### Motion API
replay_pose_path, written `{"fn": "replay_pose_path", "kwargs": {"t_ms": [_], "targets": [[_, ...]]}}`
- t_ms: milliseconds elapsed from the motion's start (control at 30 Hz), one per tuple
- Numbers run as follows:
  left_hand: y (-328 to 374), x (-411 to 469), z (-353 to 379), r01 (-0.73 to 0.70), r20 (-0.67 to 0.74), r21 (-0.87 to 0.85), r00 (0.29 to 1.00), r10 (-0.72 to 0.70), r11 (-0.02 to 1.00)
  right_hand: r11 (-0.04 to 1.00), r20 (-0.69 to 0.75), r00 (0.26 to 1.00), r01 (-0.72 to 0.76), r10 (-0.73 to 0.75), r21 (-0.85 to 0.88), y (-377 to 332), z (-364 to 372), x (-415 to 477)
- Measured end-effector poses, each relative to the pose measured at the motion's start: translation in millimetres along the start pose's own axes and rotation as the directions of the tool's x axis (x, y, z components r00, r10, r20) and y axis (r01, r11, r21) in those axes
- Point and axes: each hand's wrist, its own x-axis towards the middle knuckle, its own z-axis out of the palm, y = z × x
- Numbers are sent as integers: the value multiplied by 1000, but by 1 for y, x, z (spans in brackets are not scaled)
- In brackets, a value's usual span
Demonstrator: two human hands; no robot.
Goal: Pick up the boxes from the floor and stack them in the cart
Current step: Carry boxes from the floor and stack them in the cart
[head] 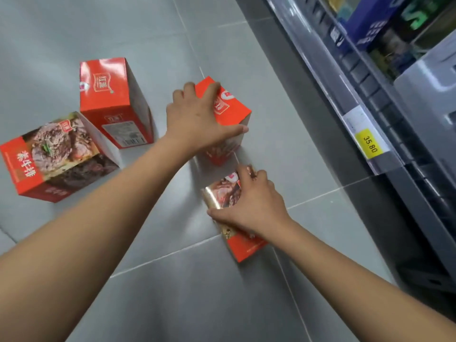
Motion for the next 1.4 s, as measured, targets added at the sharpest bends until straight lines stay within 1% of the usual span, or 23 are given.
{"fn": "replay_pose_path", "kwargs": {"t_ms": [67, 133, 167, 233, 267, 333, 400, 467, 533, 600, 667, 733, 800, 867, 967, 1033, 1133, 1267, 1400], "targets": [[2, -3, -3, 21, -11, -43, 1000, -21, 999, 997, -75, 997, 7, -1, 70, 3, -3, -6], [-2, -8, -3, 30, -37, -65, 999, -32, 997, 984, -200, 979, 15, 21, 175, 12, -6, -12], [-5, -12, -3, 26, -46, -68, 999, -29, 997, 973, -288, 957, 37, 32, 229, 18, -7, -15], [-12, -18, -5, 13, -47, -76, 999, -17, 997, 939, -473, 879, 115, 56, 324, 29, -9, -17], [-15, -21, -7, 6, -40, -76, 999, -9, 997, 919, -540, 838, 149, 78, 364, 35, -9, -17], [-20, -26, -11, -11, -20, -60, 1000, 10, 998, 871, -605, 781, 179, 157, 457, 43, -7, -14], [-23, -33, -14, -20, -3, -37, 1000, 19, 999, 807, -615, 752, 200, 238, 556, 47, 0, -17], [-27, -38, -16, -23, 12, 2, 1000, 23, 1000, 777, -636, 735, 249, 238, 579, 50, 14, -27], [-32, -42, -17, -47, 22, 71, 999, 46, 996, 784, -646, 743, 291, 175, 548, 55, 28, -42], [-35, -45, -17, -80, 24, 125, 997, 77, 989, 805, -637, 767, 331, 75, 493, 63, 33, -53], [-36, -47, -16, -108, 42, 150, 994, 102, 983, 825, -645, 764, 374, -15, 425, 74, 29, -57], [-35, -49, -15, -139, 55, 157, 990, 132, 978, 828, -648, 758, 407, -70, 386, 89, 21, -54], [-34, -49, -13, -158, 71, 164, 986, 148, 974, 815, -592, 799, 409, -103, 410, 102, 12, -46], [-31, -46, -12, -146, 112, 177, 985, 128, 973, 800, -515, 845, 406, -145, 441, 110, 7, -35], [-22, -40, -11, -98, 167, 212, 984, 63, 972, 752, -464, 864, 435, -196, 494, 106, 8, -22], [-15, -38, -13, -61, 148, 179, 988, 35, 982, 725, -471, 865, 437, -175, 532, 97, 9, -17], [-10, -36, -13, -16, 75, 103, 997, 8, 995, 711, -489, 868, 397, -86, 581, 80, -4, -3], [-9, -25, -13, 2, 27, 97, 1000, -4, 995, 761, -533, 846, 340, 9, 552, 64, -36, 27], [-4, -22, -20, -4, -44, 75, 999, 8, 997, 797, -538, 838, 259, 96, 546, 59, -56, 39]]}}
